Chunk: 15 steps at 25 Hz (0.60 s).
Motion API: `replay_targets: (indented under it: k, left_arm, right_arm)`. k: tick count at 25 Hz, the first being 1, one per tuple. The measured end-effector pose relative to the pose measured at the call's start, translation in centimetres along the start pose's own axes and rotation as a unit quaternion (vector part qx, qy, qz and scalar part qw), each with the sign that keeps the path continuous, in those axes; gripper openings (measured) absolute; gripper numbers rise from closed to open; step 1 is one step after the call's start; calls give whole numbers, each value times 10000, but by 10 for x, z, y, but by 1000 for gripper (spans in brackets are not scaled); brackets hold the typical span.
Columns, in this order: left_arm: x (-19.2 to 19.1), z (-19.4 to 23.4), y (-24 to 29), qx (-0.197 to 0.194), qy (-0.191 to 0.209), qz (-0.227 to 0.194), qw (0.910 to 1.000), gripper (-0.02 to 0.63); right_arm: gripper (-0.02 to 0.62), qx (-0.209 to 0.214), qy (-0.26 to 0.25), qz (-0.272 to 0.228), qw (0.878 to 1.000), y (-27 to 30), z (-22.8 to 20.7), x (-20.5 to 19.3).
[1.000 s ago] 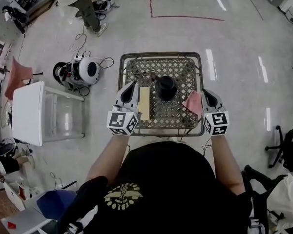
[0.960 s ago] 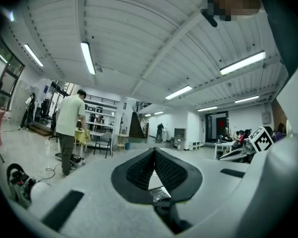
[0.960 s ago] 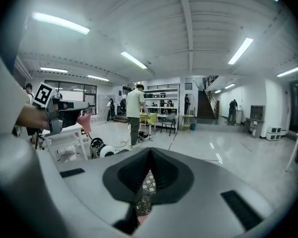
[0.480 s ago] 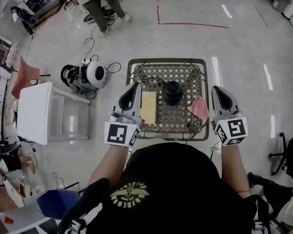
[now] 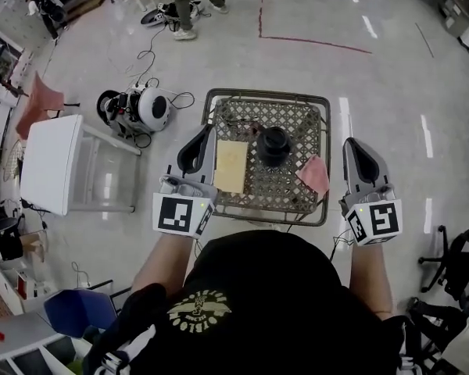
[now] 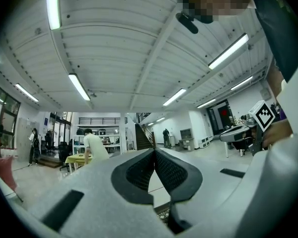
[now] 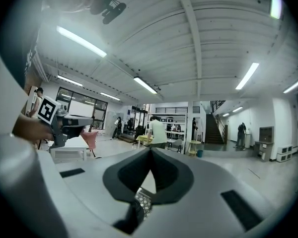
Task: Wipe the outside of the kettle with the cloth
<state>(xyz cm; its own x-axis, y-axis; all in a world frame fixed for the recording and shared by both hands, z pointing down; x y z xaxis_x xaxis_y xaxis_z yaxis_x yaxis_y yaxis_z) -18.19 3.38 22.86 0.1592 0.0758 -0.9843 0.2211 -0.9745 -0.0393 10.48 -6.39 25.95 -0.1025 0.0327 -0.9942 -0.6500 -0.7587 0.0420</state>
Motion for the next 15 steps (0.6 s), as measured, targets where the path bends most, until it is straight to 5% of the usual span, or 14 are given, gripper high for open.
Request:
replay_targets:
  k: [8,15]
  left_arm:
    - [0,-9,-22,90,47,83,9999,5]
    - [4,-22,-32,219,576,276,9977,5]
  right_arm:
    - [11,77,-76,57,9999,-7,4,-7]
    - [11,68,-9,-46,10000,-15,3,-12]
Point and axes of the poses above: the fingertips, and each gripper's own axes: y forward along the fingers, z to its left, x out of its top, the point moved 5 cm from there along -y, backward along the fingers, and after that the axes turned 6 degrees about -x, right-handed, at the moved point
